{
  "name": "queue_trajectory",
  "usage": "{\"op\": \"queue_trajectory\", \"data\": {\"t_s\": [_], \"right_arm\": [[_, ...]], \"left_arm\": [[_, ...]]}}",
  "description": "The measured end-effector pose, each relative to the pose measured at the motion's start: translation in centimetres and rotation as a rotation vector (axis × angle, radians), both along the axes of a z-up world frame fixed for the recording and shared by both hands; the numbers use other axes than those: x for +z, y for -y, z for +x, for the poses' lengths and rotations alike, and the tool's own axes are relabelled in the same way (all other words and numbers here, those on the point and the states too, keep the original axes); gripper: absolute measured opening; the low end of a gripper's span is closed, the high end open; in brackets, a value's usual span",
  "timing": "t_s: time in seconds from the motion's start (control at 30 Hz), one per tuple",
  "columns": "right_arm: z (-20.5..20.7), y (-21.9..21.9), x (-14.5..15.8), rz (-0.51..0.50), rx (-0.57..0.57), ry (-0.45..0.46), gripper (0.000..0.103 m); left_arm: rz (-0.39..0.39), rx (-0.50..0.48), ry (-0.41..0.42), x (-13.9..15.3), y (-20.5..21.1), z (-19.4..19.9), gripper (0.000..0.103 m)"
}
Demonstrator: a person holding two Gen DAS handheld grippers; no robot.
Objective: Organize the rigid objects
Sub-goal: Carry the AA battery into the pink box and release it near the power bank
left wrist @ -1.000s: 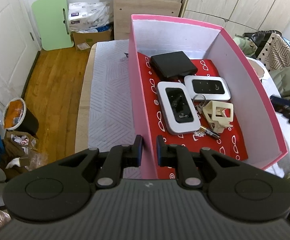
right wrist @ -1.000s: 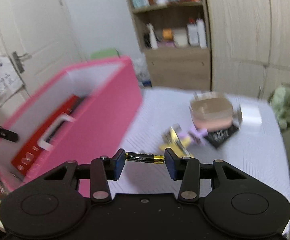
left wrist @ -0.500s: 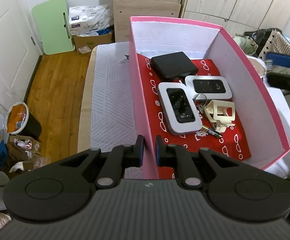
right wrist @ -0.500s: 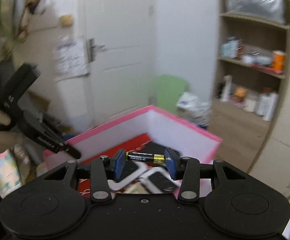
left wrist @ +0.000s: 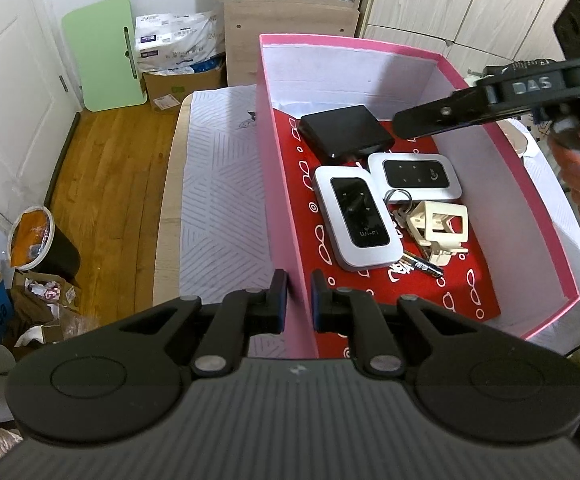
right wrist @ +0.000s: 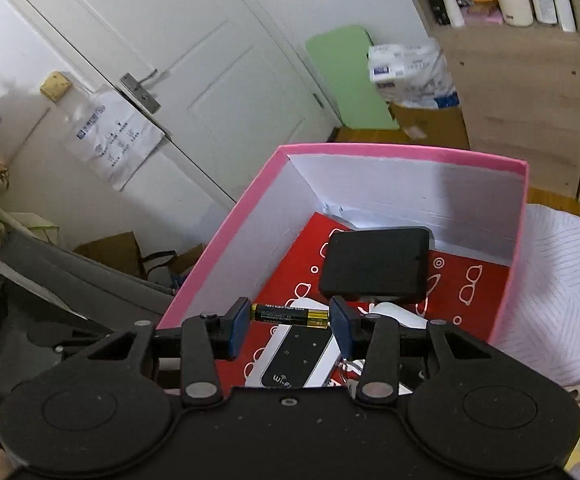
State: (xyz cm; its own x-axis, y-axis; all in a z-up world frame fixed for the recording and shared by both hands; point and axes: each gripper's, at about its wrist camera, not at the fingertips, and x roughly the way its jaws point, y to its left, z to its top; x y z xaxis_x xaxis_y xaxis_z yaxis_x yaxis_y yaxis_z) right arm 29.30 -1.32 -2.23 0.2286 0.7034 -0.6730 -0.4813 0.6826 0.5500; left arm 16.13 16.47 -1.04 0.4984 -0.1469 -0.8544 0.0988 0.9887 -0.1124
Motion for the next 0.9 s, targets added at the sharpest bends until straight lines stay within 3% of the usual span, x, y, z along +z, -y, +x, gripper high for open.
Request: {"op": "queue_trajectory", "data": {"t_s": [0.13, 0.23, 0.3, 0.43, 0.57, 0.7, 0.9], "right_arm": [[-0.1, -2.3, -0.4, -0.139, 0.008, 0.045, 0.049], [-0.1, -4.2, -1.1, -0.298, -0.018, 0.125, 0.049], [0.6, -4.9, -1.6, -0.348, -0.009, 0.12, 0.049], [1.2, -4.6, -2.1, -0.336, -0.021, 0.05, 0.049], [0.7, -3.8, -1.3, -0.309, -0.041, 0.078, 0.05], [-0.3, -1.8, 0.4, -0.212, -0.068, 0.081, 0.053], [-3.6, 2.9, 3.4, -0.112, -0.149, 0.17, 0.056]], "left_arm": [[0.01, -0.008, -0.007, 0.1, 0.2, 0.2, 0.011], [0.019, -0.018, -0.008, 0.0, 0.3, 0.1, 0.011], [0.015, -0.017, -0.011, 0.1, 0.2, 0.2, 0.011], [0.01, -0.012, 0.001, 0.0, 0.2, 0.1, 0.011], [0.002, -0.01, -0.005, 0.0, 0.1, 0.1, 0.011], [-0.021, 0.002, -0.011, 0.0, -0.3, 0.2, 0.012], [-0.029, 0.009, -0.009, -0.1, -0.3, 0.2, 0.012]]}}
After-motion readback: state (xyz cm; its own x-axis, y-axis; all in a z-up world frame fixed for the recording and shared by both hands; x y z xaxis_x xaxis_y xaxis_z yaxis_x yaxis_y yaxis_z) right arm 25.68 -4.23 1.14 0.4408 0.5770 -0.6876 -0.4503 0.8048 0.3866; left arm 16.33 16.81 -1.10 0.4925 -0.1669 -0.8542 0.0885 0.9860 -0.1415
